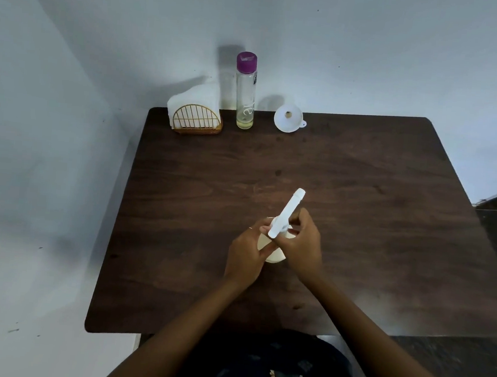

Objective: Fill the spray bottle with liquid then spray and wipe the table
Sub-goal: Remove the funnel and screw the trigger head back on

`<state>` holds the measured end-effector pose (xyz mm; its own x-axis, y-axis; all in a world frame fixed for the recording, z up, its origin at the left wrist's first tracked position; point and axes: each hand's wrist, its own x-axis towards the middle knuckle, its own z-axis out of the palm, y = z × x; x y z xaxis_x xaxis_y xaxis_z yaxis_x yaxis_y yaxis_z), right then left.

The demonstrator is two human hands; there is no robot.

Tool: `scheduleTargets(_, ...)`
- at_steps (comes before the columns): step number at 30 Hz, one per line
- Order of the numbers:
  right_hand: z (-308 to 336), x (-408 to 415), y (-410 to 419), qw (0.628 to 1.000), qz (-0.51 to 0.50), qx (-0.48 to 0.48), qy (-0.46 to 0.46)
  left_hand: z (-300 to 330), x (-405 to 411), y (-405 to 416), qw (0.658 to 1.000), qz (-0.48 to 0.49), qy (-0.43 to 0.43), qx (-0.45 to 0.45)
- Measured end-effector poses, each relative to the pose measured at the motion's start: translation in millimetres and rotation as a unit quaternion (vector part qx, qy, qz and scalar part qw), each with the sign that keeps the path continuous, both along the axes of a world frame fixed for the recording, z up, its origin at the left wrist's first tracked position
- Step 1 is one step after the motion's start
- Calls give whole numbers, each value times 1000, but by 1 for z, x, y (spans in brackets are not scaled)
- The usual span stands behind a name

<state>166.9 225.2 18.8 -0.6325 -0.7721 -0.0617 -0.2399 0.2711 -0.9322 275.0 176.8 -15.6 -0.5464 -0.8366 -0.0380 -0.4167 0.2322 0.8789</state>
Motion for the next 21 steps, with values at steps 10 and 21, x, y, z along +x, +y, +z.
scheduleTargets(10, -3, 19, 0, 994, -107, -22, 14, 10, 1, -2, 999, -9, -31, -20)
scheduleTargets(21, 2, 20, -8, 993, -107, -37, 44, 1, 0, 25, 997, 51, -49, -27)
